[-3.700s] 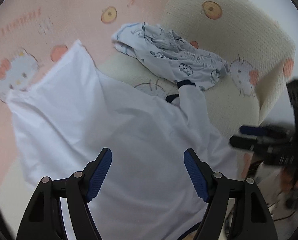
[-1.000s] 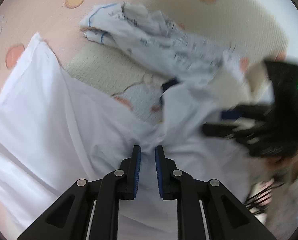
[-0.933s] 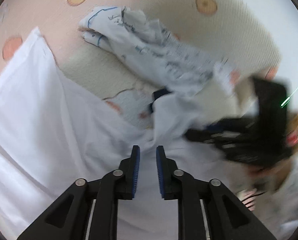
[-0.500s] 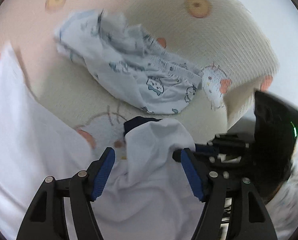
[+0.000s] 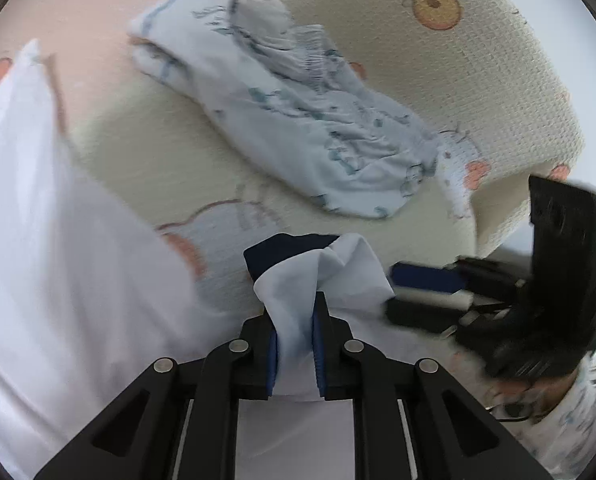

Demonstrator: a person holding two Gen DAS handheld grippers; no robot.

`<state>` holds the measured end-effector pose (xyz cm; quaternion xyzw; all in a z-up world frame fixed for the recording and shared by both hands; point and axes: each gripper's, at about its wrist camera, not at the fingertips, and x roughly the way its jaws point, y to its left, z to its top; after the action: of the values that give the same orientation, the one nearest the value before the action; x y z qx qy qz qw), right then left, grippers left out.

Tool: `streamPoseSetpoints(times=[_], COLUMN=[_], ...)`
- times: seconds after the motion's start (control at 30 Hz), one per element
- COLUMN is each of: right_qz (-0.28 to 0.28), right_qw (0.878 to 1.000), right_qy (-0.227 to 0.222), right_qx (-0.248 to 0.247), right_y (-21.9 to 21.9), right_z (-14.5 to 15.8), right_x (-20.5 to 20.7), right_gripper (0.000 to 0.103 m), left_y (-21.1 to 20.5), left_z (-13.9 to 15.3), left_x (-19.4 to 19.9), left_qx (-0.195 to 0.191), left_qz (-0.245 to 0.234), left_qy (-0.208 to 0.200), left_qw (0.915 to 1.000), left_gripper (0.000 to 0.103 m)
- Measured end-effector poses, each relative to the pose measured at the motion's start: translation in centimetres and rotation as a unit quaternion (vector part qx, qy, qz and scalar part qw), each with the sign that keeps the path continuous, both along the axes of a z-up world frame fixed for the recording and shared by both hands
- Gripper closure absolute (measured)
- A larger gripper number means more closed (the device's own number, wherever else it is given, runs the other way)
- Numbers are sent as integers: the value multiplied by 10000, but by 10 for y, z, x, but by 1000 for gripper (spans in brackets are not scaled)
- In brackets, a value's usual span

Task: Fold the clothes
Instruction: 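Hold the navy-trimmed edge with the left gripper while the right gripper grasps beside it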

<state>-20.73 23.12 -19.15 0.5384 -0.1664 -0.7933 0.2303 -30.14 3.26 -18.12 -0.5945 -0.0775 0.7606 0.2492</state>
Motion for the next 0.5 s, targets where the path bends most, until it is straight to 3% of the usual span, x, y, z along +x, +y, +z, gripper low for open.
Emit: streamPoseSetpoints(times=[0.13, 0.2, 0.33, 0.5], right_qz=[-335, -416, -146, 222], right_qw=[9942, 9901, 9952, 9975], right_qy=[-431, -567, -605, -356], right_qx=[-927, -1216, -758, -570], right_y=[9, 5, -16, -42], right_z=[-6, -9, -12, -15], right_x=[-10, -15, -24, -32], right_gripper=[62, 62, 62, 62], left_y=[-21, -25, -27, -34], left_z=[-5, -5, -3, -5], left_x=[3, 7, 13, 18], left_qx=[272, 153, 71, 196], left_qz=[200, 199, 136, 137], left_qy=[-289, -244, -155, 41], left_qw=[9990, 9994, 9998, 9997], left_gripper=[91, 91, 91, 91])
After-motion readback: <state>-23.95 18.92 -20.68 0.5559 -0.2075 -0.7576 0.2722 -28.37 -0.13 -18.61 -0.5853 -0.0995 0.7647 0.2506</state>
